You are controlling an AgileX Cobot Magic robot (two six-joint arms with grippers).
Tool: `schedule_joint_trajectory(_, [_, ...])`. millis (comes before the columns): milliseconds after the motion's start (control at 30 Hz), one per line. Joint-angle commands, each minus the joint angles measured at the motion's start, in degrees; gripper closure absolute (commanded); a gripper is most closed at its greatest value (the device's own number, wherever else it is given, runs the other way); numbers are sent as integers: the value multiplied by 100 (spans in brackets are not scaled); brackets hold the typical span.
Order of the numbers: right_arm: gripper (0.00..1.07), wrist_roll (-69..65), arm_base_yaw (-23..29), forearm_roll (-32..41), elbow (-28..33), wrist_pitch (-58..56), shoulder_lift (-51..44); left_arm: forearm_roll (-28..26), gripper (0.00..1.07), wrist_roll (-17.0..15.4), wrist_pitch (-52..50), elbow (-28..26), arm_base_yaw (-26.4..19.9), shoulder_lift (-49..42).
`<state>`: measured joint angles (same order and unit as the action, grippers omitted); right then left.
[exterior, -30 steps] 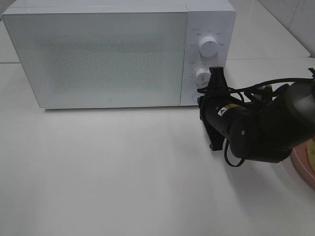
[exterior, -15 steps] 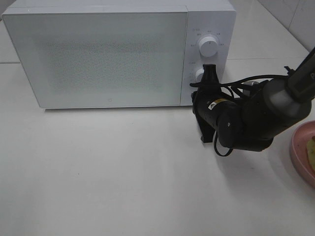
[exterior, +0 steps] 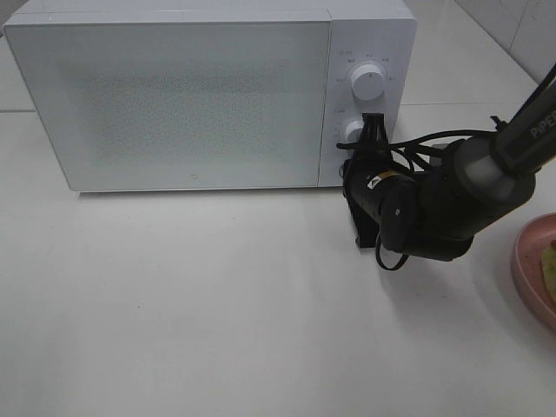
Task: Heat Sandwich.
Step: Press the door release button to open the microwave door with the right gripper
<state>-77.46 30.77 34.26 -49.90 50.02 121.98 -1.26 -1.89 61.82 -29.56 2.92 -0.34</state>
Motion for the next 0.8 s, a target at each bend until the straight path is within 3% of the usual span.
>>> schedule_joint_trajectory(33, [107, 109, -34, -11, -183, 166, 17, -11, 9, -11, -52, 6, 29, -109])
schedule_joint_trajectory(500, [107, 332, -269, 63, -453, 1037, 34, -11, 9, -11, -52, 6, 29, -109])
schedule_joint_trajectory(800, [107, 607, -625, 69, -1083, 1049, 160, -11, 9, -11, -52, 6, 29, -109])
